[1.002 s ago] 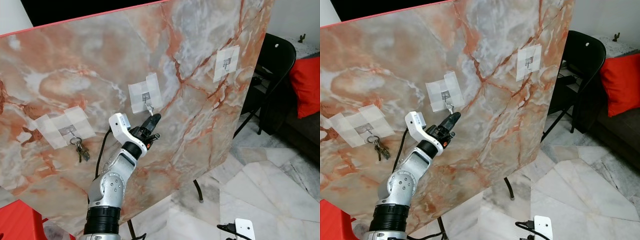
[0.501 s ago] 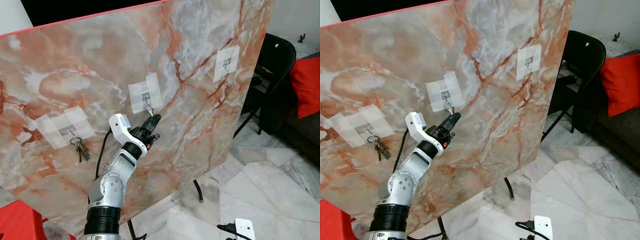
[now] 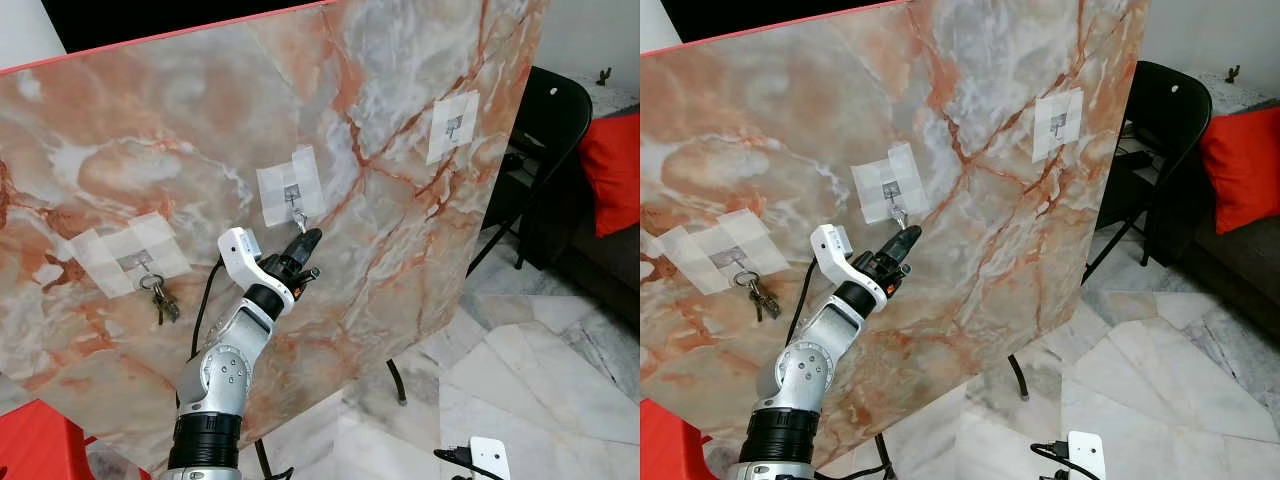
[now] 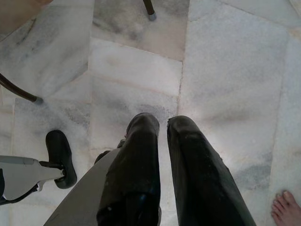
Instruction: Hang keys on a hook
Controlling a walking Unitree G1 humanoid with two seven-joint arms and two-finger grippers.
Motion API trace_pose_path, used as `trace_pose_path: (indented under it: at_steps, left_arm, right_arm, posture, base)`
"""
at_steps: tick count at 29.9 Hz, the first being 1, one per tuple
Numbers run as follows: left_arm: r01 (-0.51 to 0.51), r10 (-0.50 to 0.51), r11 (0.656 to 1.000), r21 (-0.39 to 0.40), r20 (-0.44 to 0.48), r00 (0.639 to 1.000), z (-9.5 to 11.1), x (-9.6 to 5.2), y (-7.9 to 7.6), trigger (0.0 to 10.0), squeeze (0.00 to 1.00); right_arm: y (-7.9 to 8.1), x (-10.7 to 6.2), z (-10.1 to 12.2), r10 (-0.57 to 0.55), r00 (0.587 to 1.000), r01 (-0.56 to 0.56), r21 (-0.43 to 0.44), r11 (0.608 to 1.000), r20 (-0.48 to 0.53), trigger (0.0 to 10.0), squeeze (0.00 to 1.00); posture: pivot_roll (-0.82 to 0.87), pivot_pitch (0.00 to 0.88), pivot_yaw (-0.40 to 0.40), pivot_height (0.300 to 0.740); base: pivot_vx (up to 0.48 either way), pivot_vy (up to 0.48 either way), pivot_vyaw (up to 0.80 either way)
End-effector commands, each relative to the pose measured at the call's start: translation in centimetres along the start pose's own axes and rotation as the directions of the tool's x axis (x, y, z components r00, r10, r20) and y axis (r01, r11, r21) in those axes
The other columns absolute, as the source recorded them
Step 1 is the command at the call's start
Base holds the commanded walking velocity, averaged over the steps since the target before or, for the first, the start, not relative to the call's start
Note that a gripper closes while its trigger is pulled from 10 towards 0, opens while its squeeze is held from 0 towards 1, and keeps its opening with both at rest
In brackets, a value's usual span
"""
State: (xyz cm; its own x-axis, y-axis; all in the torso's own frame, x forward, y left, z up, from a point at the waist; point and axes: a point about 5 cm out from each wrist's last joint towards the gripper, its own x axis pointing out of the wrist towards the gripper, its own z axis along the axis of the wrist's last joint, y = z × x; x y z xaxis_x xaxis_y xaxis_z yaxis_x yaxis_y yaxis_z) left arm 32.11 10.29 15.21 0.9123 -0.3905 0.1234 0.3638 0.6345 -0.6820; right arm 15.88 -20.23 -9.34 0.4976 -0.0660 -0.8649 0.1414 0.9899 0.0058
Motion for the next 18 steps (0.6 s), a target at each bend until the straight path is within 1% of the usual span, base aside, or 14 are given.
trace_pose_path:
  at_steps: [1,2,3,18]
  left_arm:
    - [-0.033,0.034,0.999,0.031,-0.010,0.999,-0.16,0.03,0.55,10.0,0.00]
    - [-0.035,0.035,0.999,0.032,-0.008,0.999,-0.13,0.03,0.58,10.0,0.00]
    - [-0.036,0.036,0.999,0.041,-0.005,0.999,-0.06,0.03,0.63,10.0,1.00]
    - [-0.027,0.027,0.999,0.021,0.002,1.000,0.00,-0.04,0.55,10.0,1.00]
  right_arm:
    - [0.17,0.01,-0.06,0.005,1.000,-0.005,0.001,1.000,-0.003,10.0,0.00]
    - [0.17,0.01,-0.07,0.005,1.000,-0.005,0.001,1.000,-0.003,10.0,0.00]
    - [0.18,0.01,-0.05,0.005,1.000,-0.005,0.001,1.000,-0.003,10.0,0.00]
    - [0.18,0.01,-0.05,0.007,1.000,-0.007,0.002,1.000,-0.003,10.0,0.00]
  posture:
    - [-0.06,0.000,0.035,0.734]
    - [-0.06,0.000,0.035,0.734]
    - [-0.05,0.000,0.035,0.734]
    - [-0.06,0.000,0.034,0.734]
  base:
    - [0.000,0.000,0.00]
    - [0.000,0.000,0.00]
    - [0.000,0.000,0.00]
    - [0.000,0.000,0.00]
